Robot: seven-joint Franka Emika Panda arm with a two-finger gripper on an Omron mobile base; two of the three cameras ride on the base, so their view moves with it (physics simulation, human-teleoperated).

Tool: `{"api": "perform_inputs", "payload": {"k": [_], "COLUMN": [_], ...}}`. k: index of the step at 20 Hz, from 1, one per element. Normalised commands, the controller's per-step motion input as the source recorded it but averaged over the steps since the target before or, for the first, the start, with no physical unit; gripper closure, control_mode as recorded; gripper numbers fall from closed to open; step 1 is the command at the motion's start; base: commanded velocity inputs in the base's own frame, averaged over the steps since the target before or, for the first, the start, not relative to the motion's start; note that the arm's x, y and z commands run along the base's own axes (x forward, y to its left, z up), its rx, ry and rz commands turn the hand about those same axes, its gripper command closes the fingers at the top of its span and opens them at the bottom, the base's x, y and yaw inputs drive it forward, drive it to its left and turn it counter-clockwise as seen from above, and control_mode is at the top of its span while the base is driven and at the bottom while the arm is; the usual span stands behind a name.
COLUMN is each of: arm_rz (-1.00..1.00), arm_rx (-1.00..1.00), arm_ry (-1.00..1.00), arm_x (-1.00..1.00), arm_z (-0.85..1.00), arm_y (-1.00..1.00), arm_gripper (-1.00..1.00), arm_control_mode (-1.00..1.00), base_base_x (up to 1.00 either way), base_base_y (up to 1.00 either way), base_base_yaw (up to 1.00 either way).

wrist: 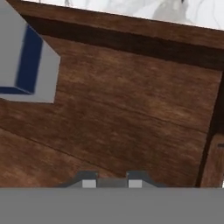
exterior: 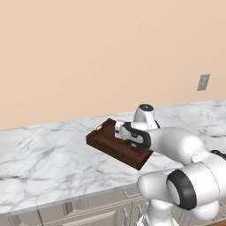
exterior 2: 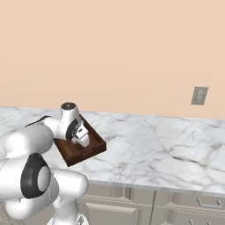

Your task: Take out the milk from the fridge and place it on the tray on the counter. Then take the sugar cube near the tray and place it in the tray.

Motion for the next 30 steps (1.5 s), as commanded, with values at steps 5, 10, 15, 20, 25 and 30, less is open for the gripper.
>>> {"api": "perform_inputs", "payload": {"k": [5,10,15,20,25,30], "arm_rz": [0.28,0.20,0.12,0.11,0.10,0.02], "arm_rx": [-0.08,-0.11,-0.06,-0.02,0.00,-0.04], "arm_ry": [-0.06,0.04,0.06,0.02,0.02,0.00], "arm_x": [0.00,0.01,0.07,0.16,0.07,0.00], "arm_z": [0.00,-0.07,-0.17,-0.17,-0.26,-0.07], "arm_y": [0.14,0.03,0.01,0.00,0.00,0.00], "arm_gripper": [1.00,1.00,1.00,1.00,1.00,-1.00], "arm_control_mode": [-1.00,-1.00,-1.00,-1.00,-1.00,-1.00], "base_base_x": [0.00,0.00,0.00,0.00,0.00,0.00], "base_base_y": [0.00,0.00,0.00,0.00,0.00,0.00], "base_base_yaw": [0.00,0.00,0.00,0.00,0.00,0.00]}}
